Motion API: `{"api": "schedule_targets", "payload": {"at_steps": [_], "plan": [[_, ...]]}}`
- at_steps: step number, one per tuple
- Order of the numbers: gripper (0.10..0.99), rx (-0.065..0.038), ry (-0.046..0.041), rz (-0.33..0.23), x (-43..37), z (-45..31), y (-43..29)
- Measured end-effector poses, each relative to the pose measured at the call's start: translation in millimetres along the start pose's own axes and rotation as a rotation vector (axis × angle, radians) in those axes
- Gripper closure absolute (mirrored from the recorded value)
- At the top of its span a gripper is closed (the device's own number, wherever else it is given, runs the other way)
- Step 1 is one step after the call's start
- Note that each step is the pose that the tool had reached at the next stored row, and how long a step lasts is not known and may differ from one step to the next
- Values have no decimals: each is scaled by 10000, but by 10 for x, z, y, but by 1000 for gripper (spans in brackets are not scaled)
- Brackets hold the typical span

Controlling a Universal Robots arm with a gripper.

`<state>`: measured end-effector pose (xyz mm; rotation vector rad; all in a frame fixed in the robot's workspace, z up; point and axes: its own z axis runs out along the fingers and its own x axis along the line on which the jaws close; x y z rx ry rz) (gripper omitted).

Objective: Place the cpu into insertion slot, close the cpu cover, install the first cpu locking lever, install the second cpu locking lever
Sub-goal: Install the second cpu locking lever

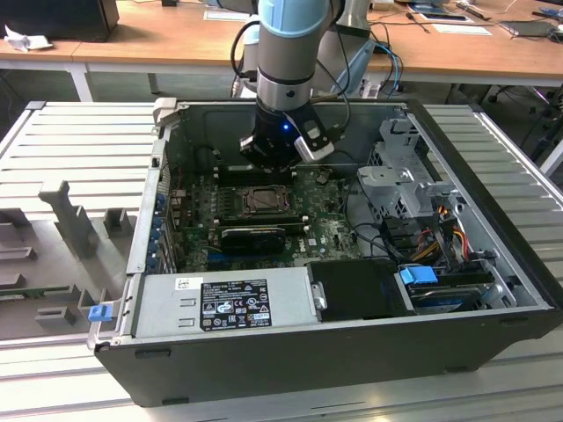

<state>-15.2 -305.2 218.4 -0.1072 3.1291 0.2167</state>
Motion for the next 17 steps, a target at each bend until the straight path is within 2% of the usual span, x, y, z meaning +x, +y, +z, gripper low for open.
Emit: {"api": "schedule_targets", "payload": {"at_steps": [2, 3, 6, 10, 14, 16, 17], "plan": [[980, 3, 1, 1, 1, -6, -4], [980, 0, -1, 2, 0, -33, -1], [980, 0, -1, 0, -1, -190, 21], [980, 0, 0, 0, -2, -338, 42], [980, 0, -1, 1, -3, -475, 61], [980, -3, -1, -3, -4, -514, 62], [980, -1, -1, 1, -1, -519, 30]]}}
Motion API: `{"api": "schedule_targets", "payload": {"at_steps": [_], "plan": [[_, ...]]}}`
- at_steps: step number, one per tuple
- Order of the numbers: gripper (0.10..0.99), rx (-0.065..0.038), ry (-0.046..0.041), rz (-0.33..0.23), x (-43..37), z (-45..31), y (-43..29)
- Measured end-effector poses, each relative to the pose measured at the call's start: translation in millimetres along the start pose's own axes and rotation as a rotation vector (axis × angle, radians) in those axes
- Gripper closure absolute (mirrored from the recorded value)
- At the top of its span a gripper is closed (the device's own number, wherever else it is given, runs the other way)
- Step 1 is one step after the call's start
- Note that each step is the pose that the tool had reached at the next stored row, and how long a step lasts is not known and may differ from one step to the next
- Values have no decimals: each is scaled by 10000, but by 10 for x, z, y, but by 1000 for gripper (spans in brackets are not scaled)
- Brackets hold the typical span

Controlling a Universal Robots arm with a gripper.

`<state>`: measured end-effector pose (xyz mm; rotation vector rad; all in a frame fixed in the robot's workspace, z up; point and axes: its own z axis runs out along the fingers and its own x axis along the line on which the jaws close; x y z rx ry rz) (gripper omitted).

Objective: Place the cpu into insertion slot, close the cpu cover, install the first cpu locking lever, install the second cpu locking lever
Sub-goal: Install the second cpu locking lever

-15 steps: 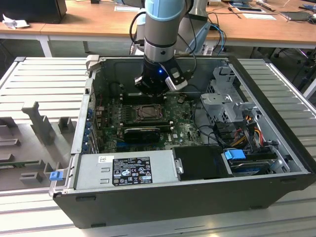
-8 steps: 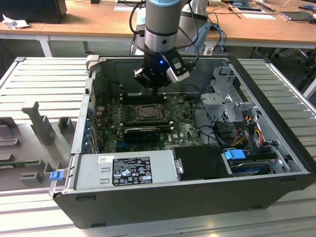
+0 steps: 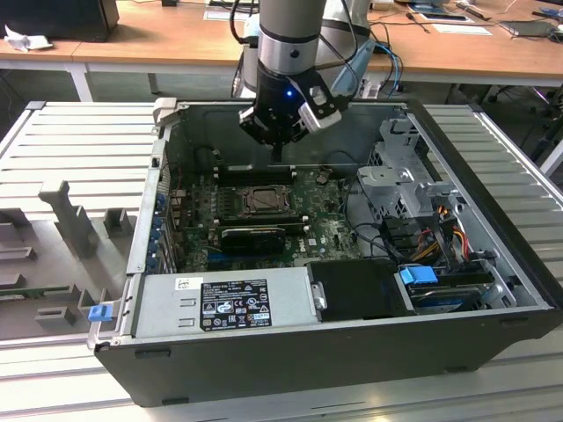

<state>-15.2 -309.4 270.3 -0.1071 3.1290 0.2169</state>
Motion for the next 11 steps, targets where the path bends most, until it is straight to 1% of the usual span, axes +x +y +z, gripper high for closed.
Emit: {"api": "schedule_targets", "payload": {"at_steps": [1, 2, 4, 5, 6, 7, 8, 9, 10, 11], "plan": [[980, 1, 1, -1, 7, -14, -102], [980, 1, 1, 0, 10, -20, -151], [980, 0, 0, 0, 14, -26, -204], [980, 0, 0, 0, 21, -26, -260], [980, 2, 10, 0, 24, -14, -303], [980, 1, 41, 6, 27, 11, -354], [980, 0, 53, 8, 30, 36, -396], [980, -1, 54, 8, 32, 49, -422], [980, -40, 51, 7, 34, 66, -458], [980, -73, 48, 7, 36, 82, -478]]}}
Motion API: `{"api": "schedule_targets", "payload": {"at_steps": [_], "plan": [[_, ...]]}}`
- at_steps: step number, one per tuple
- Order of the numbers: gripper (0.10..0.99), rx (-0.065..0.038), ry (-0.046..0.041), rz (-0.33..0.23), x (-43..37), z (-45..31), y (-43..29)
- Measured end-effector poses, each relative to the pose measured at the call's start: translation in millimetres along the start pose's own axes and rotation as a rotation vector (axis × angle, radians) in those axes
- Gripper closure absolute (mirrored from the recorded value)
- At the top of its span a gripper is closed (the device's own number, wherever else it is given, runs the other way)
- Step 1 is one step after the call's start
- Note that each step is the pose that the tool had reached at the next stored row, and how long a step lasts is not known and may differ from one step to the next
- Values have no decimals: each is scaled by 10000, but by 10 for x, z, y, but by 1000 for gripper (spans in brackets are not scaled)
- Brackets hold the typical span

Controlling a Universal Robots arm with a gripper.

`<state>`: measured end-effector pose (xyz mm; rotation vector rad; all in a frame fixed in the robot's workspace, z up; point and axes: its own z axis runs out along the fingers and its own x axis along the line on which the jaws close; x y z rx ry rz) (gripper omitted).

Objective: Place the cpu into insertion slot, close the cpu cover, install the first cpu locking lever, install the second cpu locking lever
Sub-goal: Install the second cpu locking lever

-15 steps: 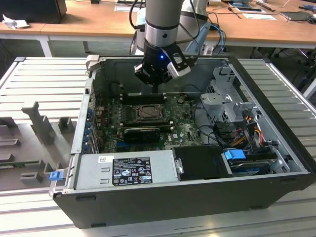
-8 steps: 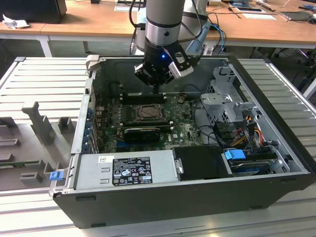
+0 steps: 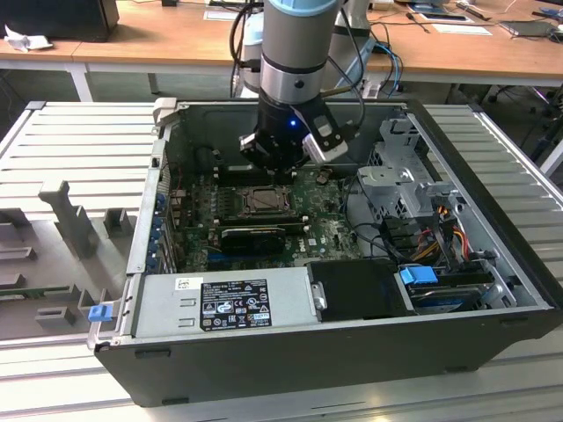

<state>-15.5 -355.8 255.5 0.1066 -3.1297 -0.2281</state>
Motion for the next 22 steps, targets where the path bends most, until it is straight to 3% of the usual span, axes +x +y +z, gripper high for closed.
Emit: {"api": "schedule_targets", "payload": {"at_steps": [4, 8, 12, 16, 22], "plan": [[980, -10, 1, 0, 6, 61, -100], [980, -15, 1, 0, 17, 103, -253], [980, -54, -1, -11, 157, 109, -269], [980, -55, 0, -23, 378, 141, -268], [980, -73, 32, -232, 410, 295, -288]]}}
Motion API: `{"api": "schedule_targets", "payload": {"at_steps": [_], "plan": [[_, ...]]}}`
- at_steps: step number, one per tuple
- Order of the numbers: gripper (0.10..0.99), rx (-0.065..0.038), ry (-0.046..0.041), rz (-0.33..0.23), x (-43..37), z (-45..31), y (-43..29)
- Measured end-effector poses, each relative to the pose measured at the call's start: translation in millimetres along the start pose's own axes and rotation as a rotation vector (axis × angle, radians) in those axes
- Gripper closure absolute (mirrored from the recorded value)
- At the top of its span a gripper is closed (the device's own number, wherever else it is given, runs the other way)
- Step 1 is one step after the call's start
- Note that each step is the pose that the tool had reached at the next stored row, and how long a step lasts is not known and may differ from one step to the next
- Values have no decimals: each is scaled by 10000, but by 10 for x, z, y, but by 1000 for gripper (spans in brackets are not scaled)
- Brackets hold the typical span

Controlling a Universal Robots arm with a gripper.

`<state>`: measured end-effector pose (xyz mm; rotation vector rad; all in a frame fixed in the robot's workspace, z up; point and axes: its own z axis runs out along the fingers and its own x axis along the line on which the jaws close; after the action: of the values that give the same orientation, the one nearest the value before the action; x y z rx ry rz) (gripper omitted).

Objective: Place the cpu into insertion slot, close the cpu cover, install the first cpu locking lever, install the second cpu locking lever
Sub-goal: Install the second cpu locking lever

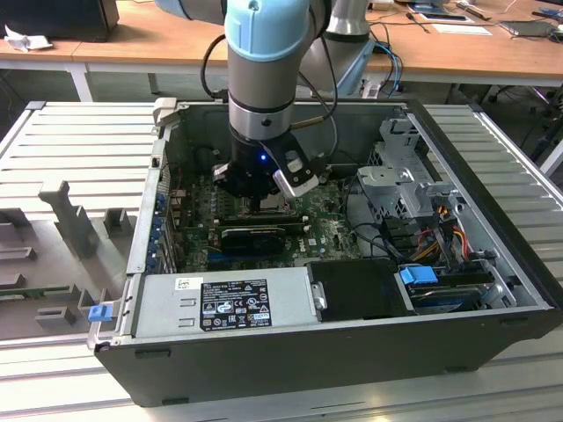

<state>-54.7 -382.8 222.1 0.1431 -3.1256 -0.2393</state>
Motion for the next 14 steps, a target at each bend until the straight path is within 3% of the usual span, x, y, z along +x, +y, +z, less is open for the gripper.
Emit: {"api": "schedule_targets", "payload": {"at_steps": [2, 3, 7, 12, 14], "plan": [[980, -39, 30, -201, 42, 53, -9], [980, -162, 18, -215, 59, 53, -23], [980, -339, -1, -217, 97, 48, -66], [980, -407, -7, -221, 150, 55, -86], [980, -457, -11, -224, 157, 113, -96]]}}
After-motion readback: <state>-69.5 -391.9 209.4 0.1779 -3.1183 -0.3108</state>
